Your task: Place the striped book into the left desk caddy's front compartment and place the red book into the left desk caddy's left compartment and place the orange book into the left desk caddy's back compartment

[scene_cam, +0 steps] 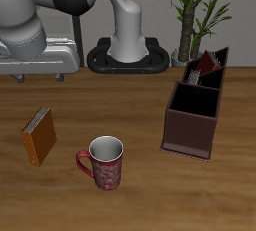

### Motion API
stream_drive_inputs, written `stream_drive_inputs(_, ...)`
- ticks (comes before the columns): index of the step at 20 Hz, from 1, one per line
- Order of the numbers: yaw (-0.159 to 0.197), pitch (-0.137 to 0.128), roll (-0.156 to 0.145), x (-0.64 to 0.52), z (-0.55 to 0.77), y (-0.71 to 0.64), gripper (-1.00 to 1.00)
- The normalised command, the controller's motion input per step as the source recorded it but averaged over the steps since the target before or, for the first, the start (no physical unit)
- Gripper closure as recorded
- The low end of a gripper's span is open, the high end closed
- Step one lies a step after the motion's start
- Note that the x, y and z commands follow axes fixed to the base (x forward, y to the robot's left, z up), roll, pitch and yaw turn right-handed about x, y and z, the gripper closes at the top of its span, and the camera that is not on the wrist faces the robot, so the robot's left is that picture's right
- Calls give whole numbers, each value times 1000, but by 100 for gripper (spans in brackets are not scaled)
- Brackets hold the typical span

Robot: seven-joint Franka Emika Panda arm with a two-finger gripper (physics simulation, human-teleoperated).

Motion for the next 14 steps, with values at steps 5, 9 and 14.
stream_drive_inputs(5,54,-159,-141,-134,-92,-319,-100)
stream_drive_inputs(9,0,-198,-104,-289,-40,36,-100)
stream_drive_inputs(14,1,-91,-9,-46,-55,51,-100)
